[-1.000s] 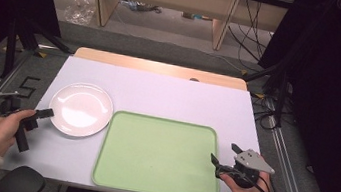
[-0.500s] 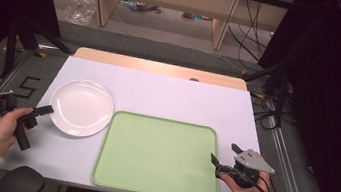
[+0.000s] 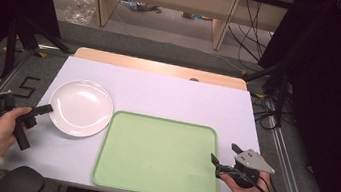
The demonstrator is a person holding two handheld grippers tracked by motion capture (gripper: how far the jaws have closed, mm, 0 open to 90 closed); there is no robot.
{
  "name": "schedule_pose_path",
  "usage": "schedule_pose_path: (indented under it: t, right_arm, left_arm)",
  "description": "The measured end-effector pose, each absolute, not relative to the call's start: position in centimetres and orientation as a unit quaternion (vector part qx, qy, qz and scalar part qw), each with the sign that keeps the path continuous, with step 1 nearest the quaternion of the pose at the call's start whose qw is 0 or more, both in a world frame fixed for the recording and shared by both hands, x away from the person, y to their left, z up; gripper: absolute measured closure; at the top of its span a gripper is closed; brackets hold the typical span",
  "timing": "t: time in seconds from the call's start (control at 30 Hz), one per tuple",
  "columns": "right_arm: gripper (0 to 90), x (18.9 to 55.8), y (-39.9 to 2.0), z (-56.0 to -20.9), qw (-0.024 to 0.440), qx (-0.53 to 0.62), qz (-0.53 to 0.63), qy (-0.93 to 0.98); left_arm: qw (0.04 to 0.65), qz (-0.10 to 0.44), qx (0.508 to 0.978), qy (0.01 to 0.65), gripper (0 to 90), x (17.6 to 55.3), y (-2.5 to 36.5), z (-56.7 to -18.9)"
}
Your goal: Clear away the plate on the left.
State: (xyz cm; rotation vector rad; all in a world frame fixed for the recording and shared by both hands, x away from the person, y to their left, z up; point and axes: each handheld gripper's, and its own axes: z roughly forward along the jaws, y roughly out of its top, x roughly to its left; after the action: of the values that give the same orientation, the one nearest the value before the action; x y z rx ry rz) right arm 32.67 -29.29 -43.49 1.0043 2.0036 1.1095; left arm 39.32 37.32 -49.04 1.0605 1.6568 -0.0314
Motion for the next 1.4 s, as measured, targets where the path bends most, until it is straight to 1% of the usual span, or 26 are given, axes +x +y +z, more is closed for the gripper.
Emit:
schedule_pose_path:
  t: [0.23,0.27,0.3,0.37,0.53,0.57,0.67,0.73,1.4]
  right_arm:
    - [22.9,32.6,-29.3,-43.5,0.313,0.382,0.419,0.762]
    - [22.9,32.6,-29.3,-43.5,0.314,0.382,0.419,0.762]
    - [22.9,32.6,-29.3,-43.5,0.313,0.382,0.418,0.762]
    - [22.9,32.7,-29.3,-43.5,0.314,0.382,0.42,0.761]
    - [22.9,32.7,-29.3,-43.5,0.315,0.381,0.421,0.76]
    - [22.9,32.6,-29.3,-43.4,0.314,0.382,0.418,0.762]
    - [22.9,32.6,-29.2,-43.5,0.308,0.385,0.421,0.761]
    - [22.9,32.7,-29.3,-43.5,0.315,0.381,0.421,0.76]
    - [22.9,32.8,-29.3,-43.6,0.319,0.381,0.422,0.758]
  left_arm:
    - [0.575,-0.02,0.432,0.694,87.4,39.2,37.7,-49.1]
    - [0.562,-0.012,0.435,0.703,87.4,39.1,37.7,-48.9]
    - [0.576,-0.017,0.429,0.696,87.4,39.2,37.8,-48.9]
    - [0.57,-0.012,0.429,0.701,87.3,39.1,37.8,-48.6]
    - [0.593,-0.023,0.416,0.689,87.2,39.0,37.7,-48.5]
    - [0.581,-0.021,0.419,0.698,87.2,38.9,37.6,-48.3]
    - [0.588,-0.031,0.413,0.695,87.2,38.9,37.5,-48.2]
    - [0.59,-0.033,0.414,0.693,87.2,38.9,37.4,-48.2]
    - [0.595,-0.054,0.426,0.68,87.2,39.3,35.9,-47.5]
